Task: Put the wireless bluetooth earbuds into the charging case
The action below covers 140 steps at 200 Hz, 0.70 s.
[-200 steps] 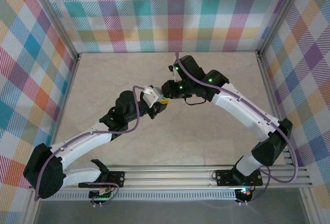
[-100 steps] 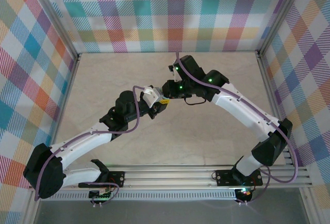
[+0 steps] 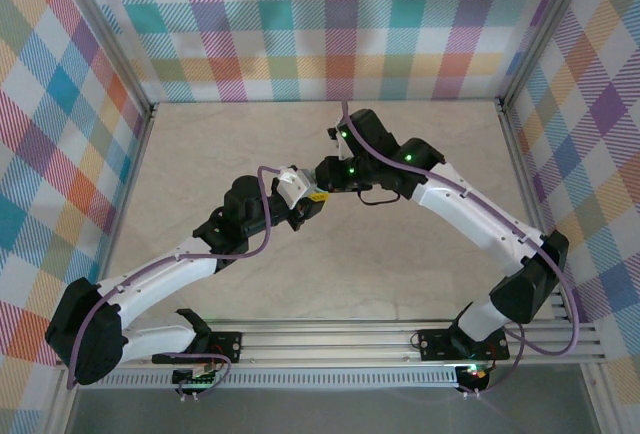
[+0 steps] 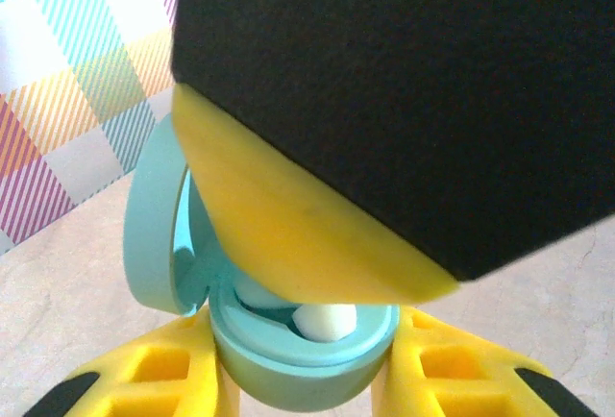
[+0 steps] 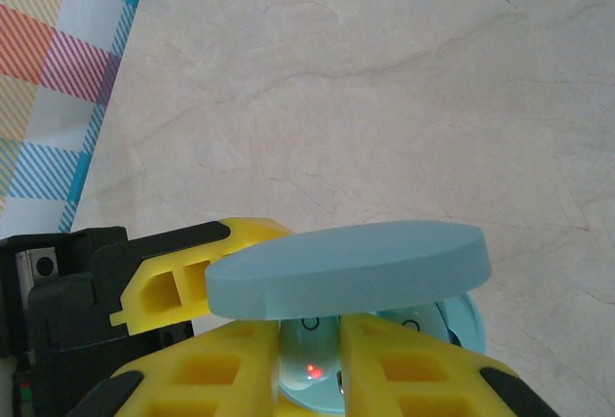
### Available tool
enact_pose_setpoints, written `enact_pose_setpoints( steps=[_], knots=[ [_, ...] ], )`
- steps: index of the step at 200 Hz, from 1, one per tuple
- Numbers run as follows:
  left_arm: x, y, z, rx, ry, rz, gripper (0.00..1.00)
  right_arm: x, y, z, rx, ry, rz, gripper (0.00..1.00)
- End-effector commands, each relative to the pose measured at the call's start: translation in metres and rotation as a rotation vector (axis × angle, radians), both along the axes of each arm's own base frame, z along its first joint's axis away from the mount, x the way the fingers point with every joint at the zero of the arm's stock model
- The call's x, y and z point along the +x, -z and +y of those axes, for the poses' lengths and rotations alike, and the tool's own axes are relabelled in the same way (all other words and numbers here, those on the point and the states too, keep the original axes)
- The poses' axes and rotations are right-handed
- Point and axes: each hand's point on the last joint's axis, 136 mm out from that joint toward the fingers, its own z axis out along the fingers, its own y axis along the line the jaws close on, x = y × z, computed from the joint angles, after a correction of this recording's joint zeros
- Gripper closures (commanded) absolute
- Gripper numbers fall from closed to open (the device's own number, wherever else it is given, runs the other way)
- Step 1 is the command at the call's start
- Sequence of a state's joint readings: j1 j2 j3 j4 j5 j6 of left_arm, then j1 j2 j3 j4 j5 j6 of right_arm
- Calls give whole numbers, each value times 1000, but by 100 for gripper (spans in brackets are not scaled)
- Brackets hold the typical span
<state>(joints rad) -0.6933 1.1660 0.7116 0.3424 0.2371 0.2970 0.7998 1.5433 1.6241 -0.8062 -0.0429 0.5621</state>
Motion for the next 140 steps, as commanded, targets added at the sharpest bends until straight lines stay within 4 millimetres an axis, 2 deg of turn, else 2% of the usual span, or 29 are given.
enact_pose_setpoints(
  steps=[1,38,88,140],
  knots=[
    [-2,-26,-5,-41,11,-60,99,-6,-5,-2,19,-5,-15,77],
    [-1,-27,-5,-41,9,-60,99,-5,-4,0,30,-10,-29,77],
    [-1,-27,-6,-44,9,-56,99,0,-5,-2,53,18,-107,82],
    [0,-27,-6,-44,5,-54,99,0,-4,3,51,-1,-143,81]
  ],
)
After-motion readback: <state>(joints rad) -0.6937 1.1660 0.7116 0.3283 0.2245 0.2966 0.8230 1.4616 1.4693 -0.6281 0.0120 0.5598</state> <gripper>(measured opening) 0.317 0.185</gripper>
